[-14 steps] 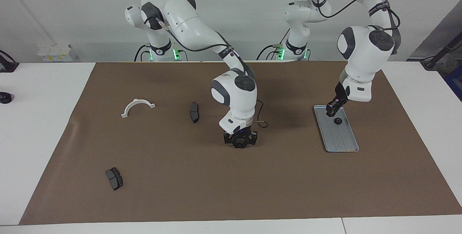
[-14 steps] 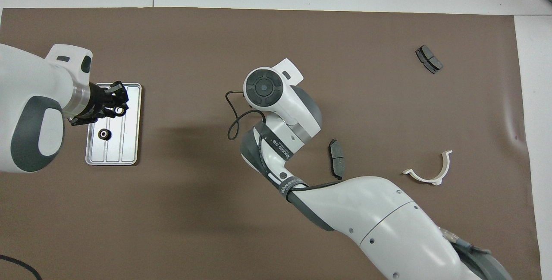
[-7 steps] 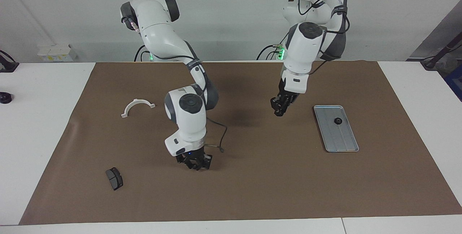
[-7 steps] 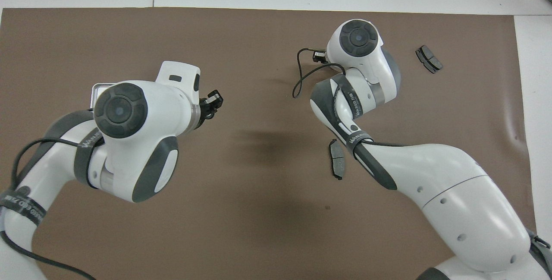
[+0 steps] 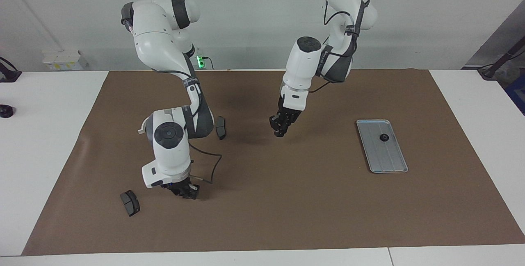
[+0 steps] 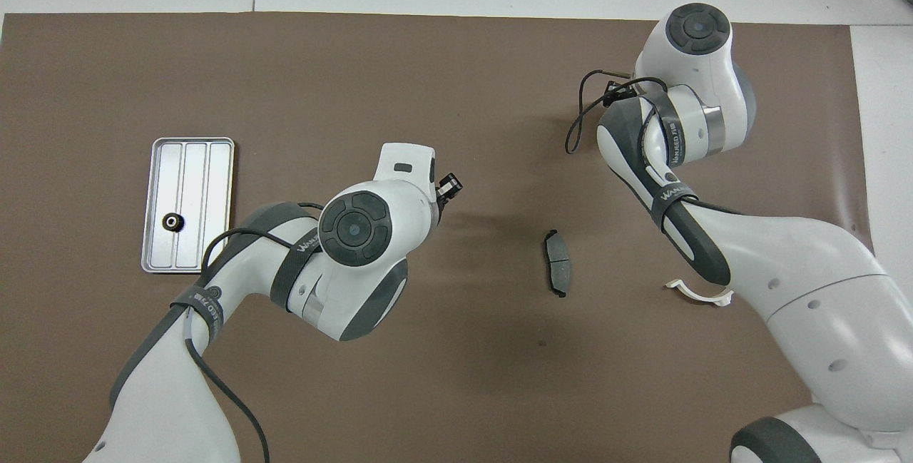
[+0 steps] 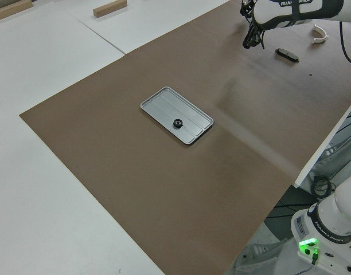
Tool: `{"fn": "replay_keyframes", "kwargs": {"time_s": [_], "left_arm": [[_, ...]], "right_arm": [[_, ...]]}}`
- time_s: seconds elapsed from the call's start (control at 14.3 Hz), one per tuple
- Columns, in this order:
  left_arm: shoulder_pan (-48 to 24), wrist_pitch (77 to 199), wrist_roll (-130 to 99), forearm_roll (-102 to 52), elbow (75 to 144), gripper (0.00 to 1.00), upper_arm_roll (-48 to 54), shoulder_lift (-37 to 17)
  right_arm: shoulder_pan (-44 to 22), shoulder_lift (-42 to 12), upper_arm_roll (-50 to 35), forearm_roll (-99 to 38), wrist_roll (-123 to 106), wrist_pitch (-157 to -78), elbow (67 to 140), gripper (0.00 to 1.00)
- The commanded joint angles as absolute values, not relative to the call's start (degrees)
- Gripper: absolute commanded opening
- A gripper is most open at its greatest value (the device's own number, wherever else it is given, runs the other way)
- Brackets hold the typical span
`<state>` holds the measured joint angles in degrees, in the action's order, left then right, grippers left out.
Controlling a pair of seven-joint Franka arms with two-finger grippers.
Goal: Place bearing gear from tray to pile
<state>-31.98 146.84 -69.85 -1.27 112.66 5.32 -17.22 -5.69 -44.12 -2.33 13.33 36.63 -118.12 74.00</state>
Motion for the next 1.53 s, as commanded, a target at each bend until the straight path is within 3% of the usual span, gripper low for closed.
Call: {"fn": "replay_keyframes", "kwargs": {"time_s": [0.0,0.14,0.28,0.35,0.42,0.49,0.84,0.98,1.12,1.47], "left_arm": [[-35.1,152.0,-74.3,-0.5,111.1,0.0,4.2,-21.5],[-35.2,154.2,-74.6,-0.5,111.4,0.0,4.2,-22.5],[-35.0,154.2,-75.4,-0.5,111.9,0.15,4.3,-22.6],[-34.9,154.3,-75.6,-0.5,111.9,0.4,4.3,-22.6],[-34.7,153.6,-75.4,-0.5,111.6,0.87,4.2,-22.5],[-34.6,153.0,-75.3,-0.5,111.4,1.0,4.0,-22.3],[-31.9,138.2,-74.0,-0.4,111.4,1.0,0.3,-12.2],[-26.7,131.6,-68.2,-0.4,111.4,1.0,0.3,-8.7],[-20.5,125.4,-60.7,-0.4,111.4,1.0,0.3,-6.2],[-3.8,122.8,-43.7,-0.4,113.8,1.0,0.2,-4.7]], "right_arm": [[-2.9,-40.9,-3.2,14.5,36.3,-117.2,76.5,0.0],[-1.1,-39.8,-3.2,14.4,36.1,-117.0,76.6,0.0],[0.7,-38.6,-3.3,14.2,36.2,-117.1,78.0,0.0],[1.1,-38.4,-3.3,14.0,36.4,-117.0,78.3,0.0],[1.4,-38.1,-3.3,13.7,36.9,-117.0,79.0,0.0],[1.6,-37.8,-3.3,13.6,37.1,-117.0,79.7,0.0],[1.5,-33.1,-3.3,13.5,39.8,-116.8,89.0,0.0],[1.3,-31.0,-3.3,13.5,39.9,-116.8,91.8,0.3],[0.9,-30.0,-3.4,13.5,39.9,-116.9,92.2,1.0],[0.0,-26.6,-6.8,13.5,40.1,-118.3,91.4,1.0]]}}
